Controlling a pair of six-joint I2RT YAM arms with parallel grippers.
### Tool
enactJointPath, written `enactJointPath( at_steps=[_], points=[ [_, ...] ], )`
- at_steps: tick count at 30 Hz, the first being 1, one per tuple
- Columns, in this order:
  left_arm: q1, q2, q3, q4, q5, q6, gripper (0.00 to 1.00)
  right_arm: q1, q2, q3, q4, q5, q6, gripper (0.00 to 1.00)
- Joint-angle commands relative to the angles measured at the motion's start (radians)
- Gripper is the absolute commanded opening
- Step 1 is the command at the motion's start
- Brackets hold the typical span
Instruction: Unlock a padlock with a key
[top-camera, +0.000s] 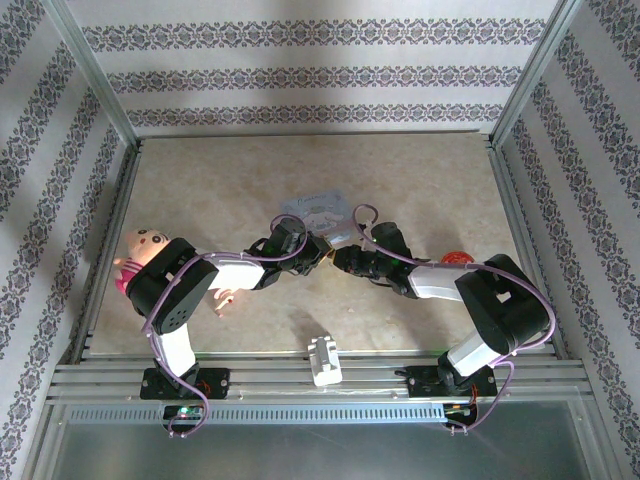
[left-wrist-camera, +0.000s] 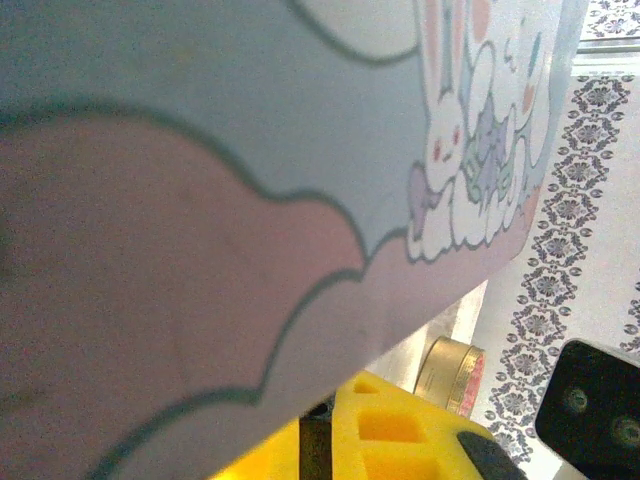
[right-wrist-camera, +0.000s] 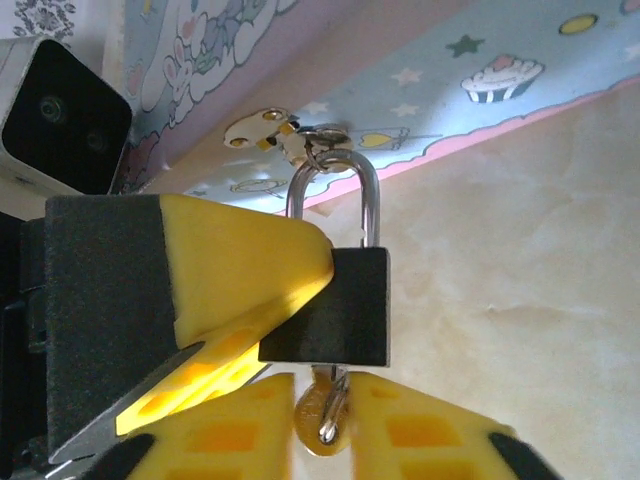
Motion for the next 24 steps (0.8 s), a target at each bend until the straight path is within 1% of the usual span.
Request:
enactJointPath(
  at_steps=[1, 3, 6, 10, 12, 13, 18, 20, 24],
  points=[
    [-0.002, 0.005, -0.036, -0.044, 0.038, -0.025, 0.0, -0.009, -0.046, -0.016, 0.028, 0.035, 0.003, 0.3],
    [-0.002, 0.004, -0.04, -0.04, 0.038, -0.023, 0.0, -0.005, -0.072, -0.02, -0.002, 0.06, -0.012, 0.36],
    [-0.003, 0.003, -0.043, -0.037, 0.039, -0.023, 0.0, -0.004, -0.101, -0.026, -0.031, 0.091, -0.027, 0.39],
    [-0.002, 0.001, -0.045, -0.033, 0.047, -0.025, 0.0, -0.009, -0.099, -0.022, -0.033, 0.094, -0.048, 0.42],
    [-0.002, 0.0, -0.047, -0.029, 0.052, -0.027, 0.02, -0.009, -0.084, -0.015, -0.039, 0.096, -0.067, 0.46],
    [-0.002, 0.0, -0.048, -0.024, 0.052, -0.027, 0.04, -0.009, -0.073, -0.012, -0.039, 0.095, -0.075, 0.47],
    [-0.002, 0.001, -0.061, -0.008, 0.055, -0.039, 0.07, -0.006, -0.006, -0.003, 0.009, 0.069, -0.076, 0.5],
    [-0.002, 0.006, -0.061, -0.008, 0.058, -0.04, 0.11, -0.003, 0.007, 0.0, 0.025, 0.067, -0.075, 0.51],
    [-0.002, 0.027, -0.064, 0.003, 0.062, -0.043, 0.12, -0.003, 0.027, 0.015, 0.03, 0.073, -0.084, 0.51]
  ],
)
